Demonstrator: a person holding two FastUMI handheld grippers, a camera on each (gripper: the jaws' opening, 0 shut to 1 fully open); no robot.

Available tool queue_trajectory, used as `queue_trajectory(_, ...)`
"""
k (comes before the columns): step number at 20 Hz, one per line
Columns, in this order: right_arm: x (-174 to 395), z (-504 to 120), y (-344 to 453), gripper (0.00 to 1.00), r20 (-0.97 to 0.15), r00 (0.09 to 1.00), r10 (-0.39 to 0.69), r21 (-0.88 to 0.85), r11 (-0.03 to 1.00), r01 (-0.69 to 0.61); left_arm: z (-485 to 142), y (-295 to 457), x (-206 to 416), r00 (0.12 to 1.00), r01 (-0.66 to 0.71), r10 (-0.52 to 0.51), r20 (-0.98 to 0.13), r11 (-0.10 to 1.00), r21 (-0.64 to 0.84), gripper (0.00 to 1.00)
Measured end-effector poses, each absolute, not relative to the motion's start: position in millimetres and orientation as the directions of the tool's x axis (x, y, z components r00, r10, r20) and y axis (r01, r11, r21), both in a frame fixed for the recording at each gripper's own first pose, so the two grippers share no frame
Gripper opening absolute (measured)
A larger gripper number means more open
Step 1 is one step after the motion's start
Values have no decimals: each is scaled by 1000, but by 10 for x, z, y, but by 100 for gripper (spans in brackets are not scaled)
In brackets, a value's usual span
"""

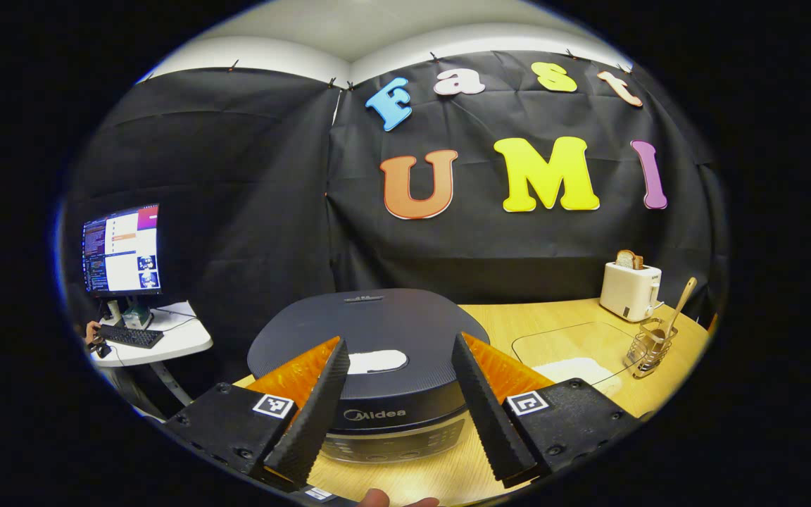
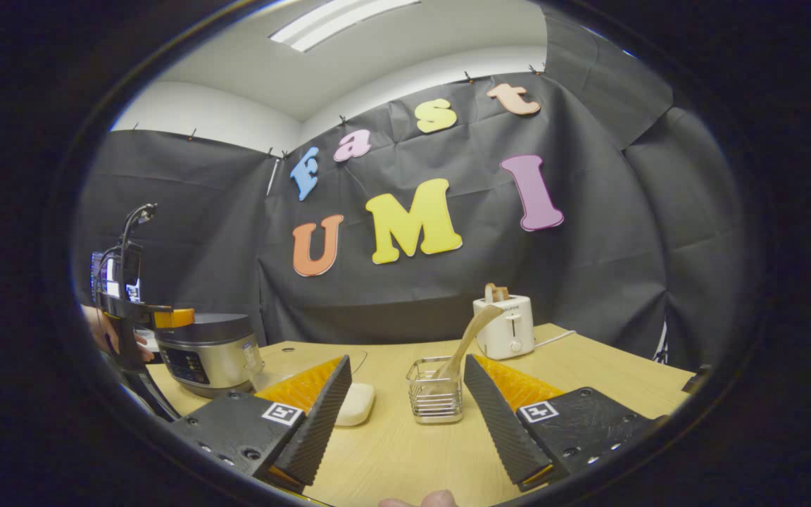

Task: Close the left gripper, press the button to open the rice cooker; take a wooden spoon from the chopstick holder with the right hand, scoop a spoonful of rice and pour it into the rice cooker, then put the wooden spoon back into the chopstick holder.

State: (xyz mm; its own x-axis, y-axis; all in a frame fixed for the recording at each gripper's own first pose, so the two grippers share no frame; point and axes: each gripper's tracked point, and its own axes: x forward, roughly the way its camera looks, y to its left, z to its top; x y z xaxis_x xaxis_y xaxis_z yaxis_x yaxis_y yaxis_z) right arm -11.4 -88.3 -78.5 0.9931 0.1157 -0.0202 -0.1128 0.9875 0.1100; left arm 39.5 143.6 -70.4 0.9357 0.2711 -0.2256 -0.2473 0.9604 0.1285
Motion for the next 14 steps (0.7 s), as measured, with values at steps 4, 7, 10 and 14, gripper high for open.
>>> queue_trajectory(4,-117,-788,-867,91,-21,992,121,124,985,-117,-683,1441,400,944,-242,263,-197,962,127,93)
queue_trajectory(7,-121,-758,-886,95,-17,994,110,101,989,-108,-661,1446,397,936,-244,259,-238,966,90,92)
queue_trajectory(10,-84,-809,-880,95,-31,994,109,109,988,-105,-637,1455,409,936,-241,261,-235,964,111,92)
queue_trajectory(14,-54,-870,-901,95,-49,993,111,125,987,-104,-623,1445,407,933,-237,256,-253,966,105,94)
